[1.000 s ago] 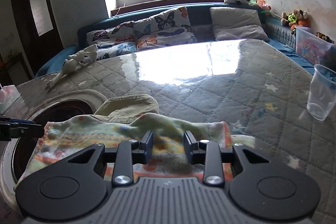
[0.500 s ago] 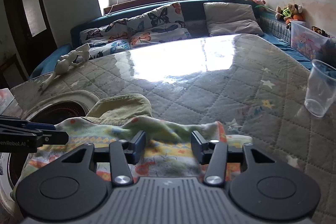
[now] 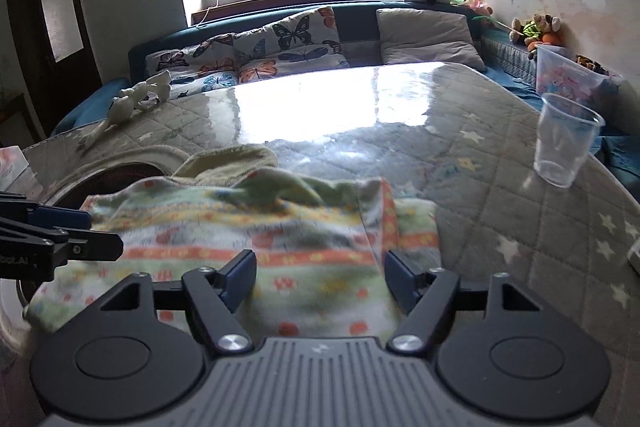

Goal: Fold clothes
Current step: 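Fold the held edge over the shirt with both grippers and release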

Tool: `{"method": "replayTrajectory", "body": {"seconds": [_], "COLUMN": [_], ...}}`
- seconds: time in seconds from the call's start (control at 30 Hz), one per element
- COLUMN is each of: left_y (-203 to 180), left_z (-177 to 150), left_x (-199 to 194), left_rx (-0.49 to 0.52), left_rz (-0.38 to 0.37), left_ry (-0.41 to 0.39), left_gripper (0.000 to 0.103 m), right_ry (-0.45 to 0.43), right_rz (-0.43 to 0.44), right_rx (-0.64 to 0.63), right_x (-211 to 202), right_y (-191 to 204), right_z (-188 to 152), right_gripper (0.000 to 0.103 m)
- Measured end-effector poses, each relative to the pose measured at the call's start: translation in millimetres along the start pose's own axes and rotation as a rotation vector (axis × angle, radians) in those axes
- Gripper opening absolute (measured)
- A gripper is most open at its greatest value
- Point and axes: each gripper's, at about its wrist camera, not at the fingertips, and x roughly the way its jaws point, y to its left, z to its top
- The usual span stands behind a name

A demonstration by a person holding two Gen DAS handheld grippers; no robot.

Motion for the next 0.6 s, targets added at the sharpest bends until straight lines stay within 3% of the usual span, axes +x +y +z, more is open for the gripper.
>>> {"method": "replayTrajectory", "body": {"seconds": [0.23, 0.4, 0.6], "left_y": [-6, -8, -6], "left_z": [-23, -39, -51], "left_x": [-13, -15, -19], "left_rx": [0.019, 0.032, 0.022], "left_rz": [-0.007, 0.001, 0.014], "left_ry": [0.005, 0.018, 0.017], "left_gripper": [0.073, 0.075, 0.081], "right_ry": [0.016, -0.032, -0.054], "right_rz": [-0.029, -0.057, -0.03], "right_rx": [0.015, 0.018, -0.002], "right_x": [-17, -32, -30], "right_y": [-3, 5, 25], "right_z": [-18, -21, -19], "right_gripper": [0.082, 0.088, 0.091]}}
